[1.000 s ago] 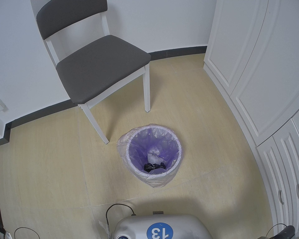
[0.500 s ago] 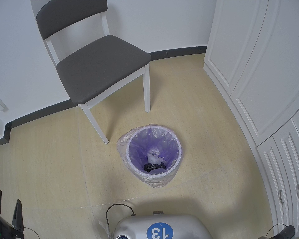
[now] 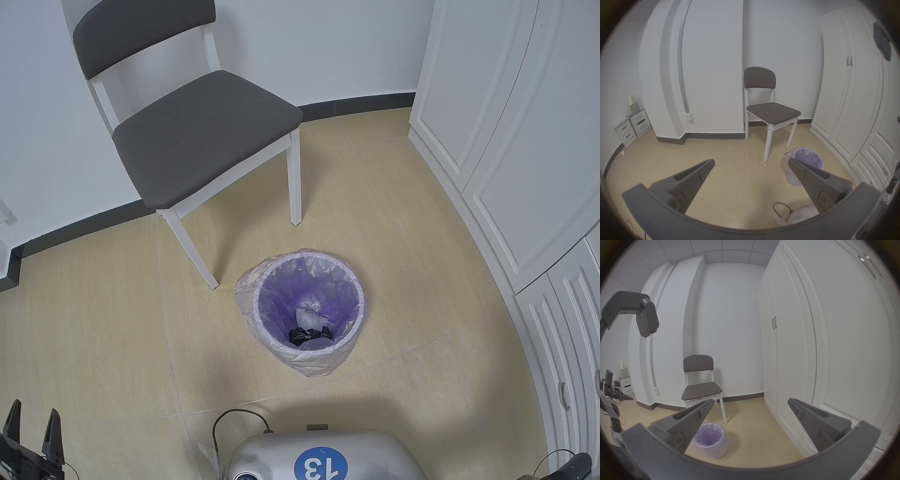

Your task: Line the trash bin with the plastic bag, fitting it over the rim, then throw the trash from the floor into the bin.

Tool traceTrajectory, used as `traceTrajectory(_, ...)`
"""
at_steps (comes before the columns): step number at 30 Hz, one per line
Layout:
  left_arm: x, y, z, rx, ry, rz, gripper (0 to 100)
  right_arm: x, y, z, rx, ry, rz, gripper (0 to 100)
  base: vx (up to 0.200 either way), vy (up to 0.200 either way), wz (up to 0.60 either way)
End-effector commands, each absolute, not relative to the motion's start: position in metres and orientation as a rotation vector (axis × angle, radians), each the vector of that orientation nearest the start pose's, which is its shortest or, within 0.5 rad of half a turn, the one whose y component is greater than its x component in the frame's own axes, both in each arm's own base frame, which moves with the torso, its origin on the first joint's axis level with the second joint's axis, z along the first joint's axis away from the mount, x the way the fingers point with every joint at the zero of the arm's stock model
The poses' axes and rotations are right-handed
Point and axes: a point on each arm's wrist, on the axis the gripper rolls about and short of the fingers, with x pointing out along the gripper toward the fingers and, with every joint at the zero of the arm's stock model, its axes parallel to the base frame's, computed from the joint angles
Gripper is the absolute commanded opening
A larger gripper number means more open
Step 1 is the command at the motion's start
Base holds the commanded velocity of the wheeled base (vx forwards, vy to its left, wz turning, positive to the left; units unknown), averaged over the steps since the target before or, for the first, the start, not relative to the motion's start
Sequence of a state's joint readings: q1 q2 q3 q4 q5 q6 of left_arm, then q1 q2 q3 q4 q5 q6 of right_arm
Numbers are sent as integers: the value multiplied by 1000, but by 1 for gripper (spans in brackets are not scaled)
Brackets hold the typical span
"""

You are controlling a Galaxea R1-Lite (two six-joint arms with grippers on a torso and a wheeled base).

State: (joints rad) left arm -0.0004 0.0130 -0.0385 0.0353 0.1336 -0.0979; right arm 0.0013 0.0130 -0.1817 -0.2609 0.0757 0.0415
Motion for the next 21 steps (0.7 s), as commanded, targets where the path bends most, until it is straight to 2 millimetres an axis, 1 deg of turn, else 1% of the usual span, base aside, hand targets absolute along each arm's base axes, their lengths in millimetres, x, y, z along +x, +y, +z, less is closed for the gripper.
traceTrajectory(1, -26, 3, 82, -100, -6, 124, 100, -47, 2, 147, 25, -425, 84, 100, 0, 0, 0)
traceTrajectory(7, -26, 3, 81, -103, -8, 123, 100, -45, 1, 144, 24, -422, 73, 100, 0, 0, 0)
traceTrajectory(10, -25, 1, 80, -43, 2, 57, 100, -45, 1, 144, 23, -428, 74, 100, 0, 0, 0)
traceTrajectory(12, -24, 0, 76, 8, 20, -6, 100, -44, 1, 143, 15, -419, 76, 100, 0, 0, 0)
traceTrajectory(14, -23, -1, 75, 15, 18, -32, 100, -43, 2, 141, 7, -410, 75, 100, 0, 0, 0)
traceTrajectory(21, -23, 0, 76, -15, -1, -6, 100, -40, 2, 135, 6, -389, 77, 100, 0, 0, 0)
